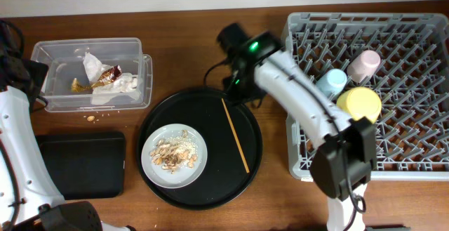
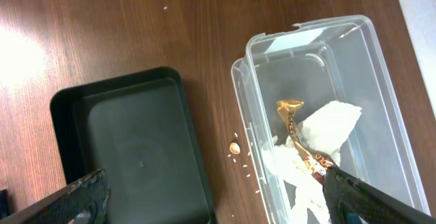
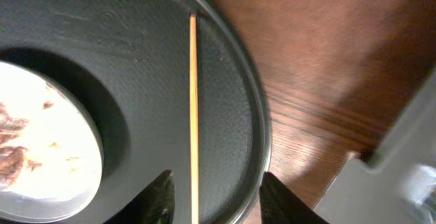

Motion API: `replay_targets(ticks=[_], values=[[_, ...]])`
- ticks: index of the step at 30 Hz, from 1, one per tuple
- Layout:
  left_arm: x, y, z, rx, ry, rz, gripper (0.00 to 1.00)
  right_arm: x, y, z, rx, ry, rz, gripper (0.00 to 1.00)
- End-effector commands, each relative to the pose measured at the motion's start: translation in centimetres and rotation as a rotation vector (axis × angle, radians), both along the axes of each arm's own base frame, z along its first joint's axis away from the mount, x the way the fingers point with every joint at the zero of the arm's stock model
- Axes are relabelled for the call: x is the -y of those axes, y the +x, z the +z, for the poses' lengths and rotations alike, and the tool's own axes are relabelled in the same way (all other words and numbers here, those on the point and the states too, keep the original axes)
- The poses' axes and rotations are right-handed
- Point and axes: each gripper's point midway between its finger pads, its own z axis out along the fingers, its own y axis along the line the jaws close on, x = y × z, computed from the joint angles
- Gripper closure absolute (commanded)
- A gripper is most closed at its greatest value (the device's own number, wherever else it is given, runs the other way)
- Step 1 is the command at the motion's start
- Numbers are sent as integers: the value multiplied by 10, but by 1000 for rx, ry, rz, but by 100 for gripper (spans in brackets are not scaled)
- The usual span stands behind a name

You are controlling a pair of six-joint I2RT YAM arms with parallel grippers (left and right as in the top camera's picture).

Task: Sort waste into correct bins and load items into the dishwasher rack
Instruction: 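Return the right gripper to the tray and grasp the second chopstick, then carry the second chopstick to the rack and release it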

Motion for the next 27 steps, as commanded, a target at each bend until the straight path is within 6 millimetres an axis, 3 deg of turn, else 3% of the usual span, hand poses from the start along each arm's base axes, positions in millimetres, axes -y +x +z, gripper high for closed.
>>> replay_targets(ticks=[1,5,9,15,19,21,23,24,27], values=[[-2,0,-1,-2,3,11,1,-7,-22,-49,-14,-91,-24,69],[-2,0,-1,-2,3,11,1,-6,-39,-88,-51,-92,-53,77],[-2,0,-1,-2,3,11,1,-15,-56,-115,-106,-23,-42,78],[-2,0,-1,-2,3,11,1,-21,-65,-120,-114,-22,-14,78],[-2,0,-1,-2,3,11,1,-16,-73,-134,-123,-28,-16,77],[-2,0,-1,-2,3,11,1,-17,-73,-135,-125,-24,-16,83],[-2,0,-1,-2,3,11,1,-22,-73,-132,-131,3,-13,96],[-2,0,-1,-2,3,11,1,-25,-68,-126,-124,7,-14,96],[-2,0,-1,-2,3,11,1,-19,-37,-78,-73,-14,-56,96]])
